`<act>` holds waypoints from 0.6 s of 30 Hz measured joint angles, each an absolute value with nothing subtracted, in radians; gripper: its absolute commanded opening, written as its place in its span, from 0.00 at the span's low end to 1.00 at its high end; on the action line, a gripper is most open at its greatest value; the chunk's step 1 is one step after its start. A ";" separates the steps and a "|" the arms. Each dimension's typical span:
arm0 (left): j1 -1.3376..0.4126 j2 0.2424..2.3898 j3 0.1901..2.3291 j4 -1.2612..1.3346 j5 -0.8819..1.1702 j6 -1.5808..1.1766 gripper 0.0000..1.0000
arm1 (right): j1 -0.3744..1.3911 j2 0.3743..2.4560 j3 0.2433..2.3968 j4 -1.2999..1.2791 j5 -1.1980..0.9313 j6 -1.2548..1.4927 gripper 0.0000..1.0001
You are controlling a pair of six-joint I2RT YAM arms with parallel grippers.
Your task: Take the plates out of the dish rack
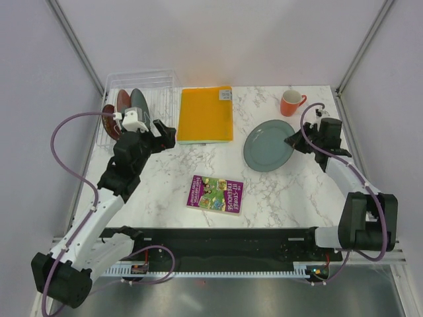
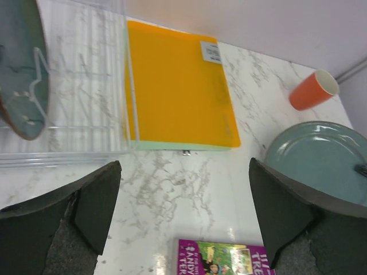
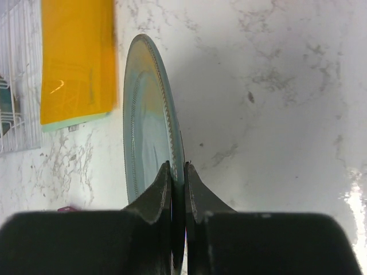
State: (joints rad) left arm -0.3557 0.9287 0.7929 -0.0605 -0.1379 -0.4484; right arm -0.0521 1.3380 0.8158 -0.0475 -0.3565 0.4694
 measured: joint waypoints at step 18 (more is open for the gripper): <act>-0.356 0.835 0.759 -0.140 -0.338 -0.345 1.00 | -0.194 1.616 0.782 0.141 -0.522 0.567 0.15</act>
